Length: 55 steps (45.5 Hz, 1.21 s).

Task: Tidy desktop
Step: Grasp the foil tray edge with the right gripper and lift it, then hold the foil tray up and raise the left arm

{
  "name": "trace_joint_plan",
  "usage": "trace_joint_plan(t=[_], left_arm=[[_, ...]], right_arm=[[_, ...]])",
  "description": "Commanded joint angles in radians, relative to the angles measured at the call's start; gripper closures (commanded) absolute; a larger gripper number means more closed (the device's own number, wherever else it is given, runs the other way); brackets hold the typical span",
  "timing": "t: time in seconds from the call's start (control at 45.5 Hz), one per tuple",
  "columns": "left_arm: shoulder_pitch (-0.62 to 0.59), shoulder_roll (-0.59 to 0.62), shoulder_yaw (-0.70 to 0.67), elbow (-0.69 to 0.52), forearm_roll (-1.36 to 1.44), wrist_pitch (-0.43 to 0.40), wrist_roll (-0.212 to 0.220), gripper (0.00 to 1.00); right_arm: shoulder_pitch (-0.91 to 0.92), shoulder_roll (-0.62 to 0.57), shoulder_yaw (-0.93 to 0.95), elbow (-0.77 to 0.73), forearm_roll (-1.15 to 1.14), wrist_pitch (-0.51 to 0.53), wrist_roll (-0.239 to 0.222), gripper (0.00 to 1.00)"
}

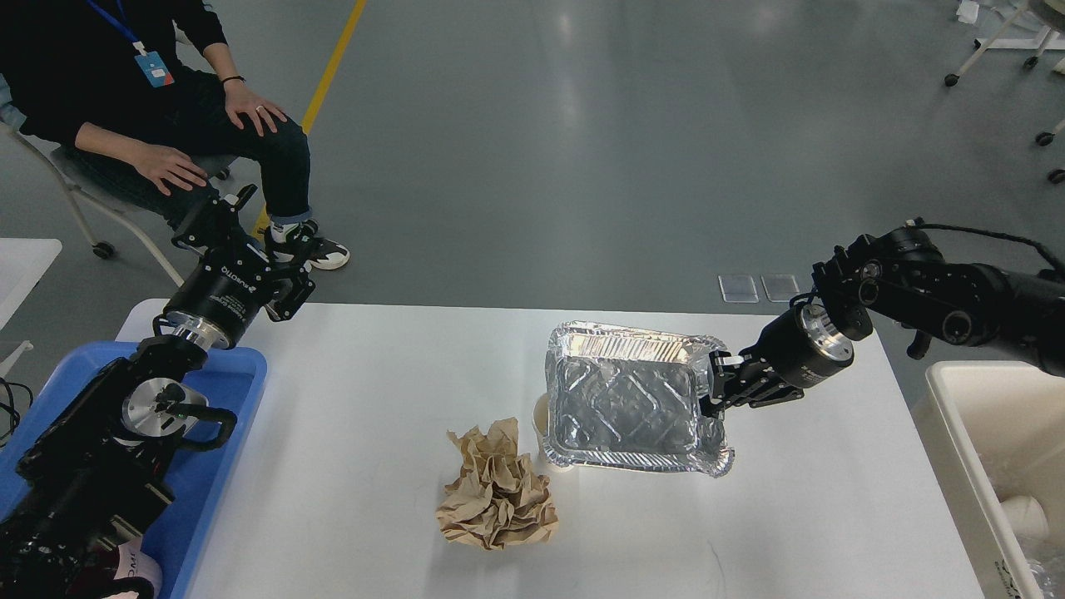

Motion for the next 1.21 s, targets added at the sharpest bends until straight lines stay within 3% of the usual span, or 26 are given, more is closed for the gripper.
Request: trace_joint_plan(t=[0.0, 0.088, 0.417, 0.637, 0.747, 0.922, 1.032, 1.186], left_arm=[[-0.002, 0.001, 0.042, -0.008, 0.004, -0.009, 0.102, 0.02], [-0.012, 0.001, 0.128, -0.011, 0.005, 0.003, 0.146, 0.02], [-0.030, 0.007, 0.329, -0.022, 0.010, -0.003, 0.149, 0.02], [-0.024, 0.118, 0.492, -0.157, 0.071, 0.003, 0.153, 0.02], [-0.019, 0.252, 0.567, -0.217, 0.074, 0.003, 0.157, 0.02], [-0.019, 0.570, 0.723, -0.351, 0.074, -0.015, 0.157, 0.02], [-0.013, 0.778, 0.751, -0.470, 0.074, -0.060, 0.155, 0.02], [-0.009, 1.047, 0.742, -0.572, 0.088, -0.090, 0.121, 0.02]], right_arm=[[0.013, -0.033, -0.001, 0.001, 0.001, 0.001, -0.002, 1.00], [0.017, -0.067, 0.001, 0.007, 0.001, 0.002, 0.000, 1.00], [0.010, -0.114, 0.001, 0.012, 0.001, 0.004, 0.000, 1.00], [0.007, -0.114, 0.001, 0.007, 0.000, -0.002, 0.000, 1.00], [0.007, -0.114, 0.002, 0.004, 0.000, -0.007, 0.000, 1.00], [0.013, -0.101, 0.006, -0.002, 0.001, -0.017, 0.000, 1.00], [0.017, -0.101, 0.009, -0.002, 0.001, -0.030, 0.000, 1.00], [0.017, -0.101, 0.013, -0.004, 0.003, -0.037, 0.000, 1.00]])
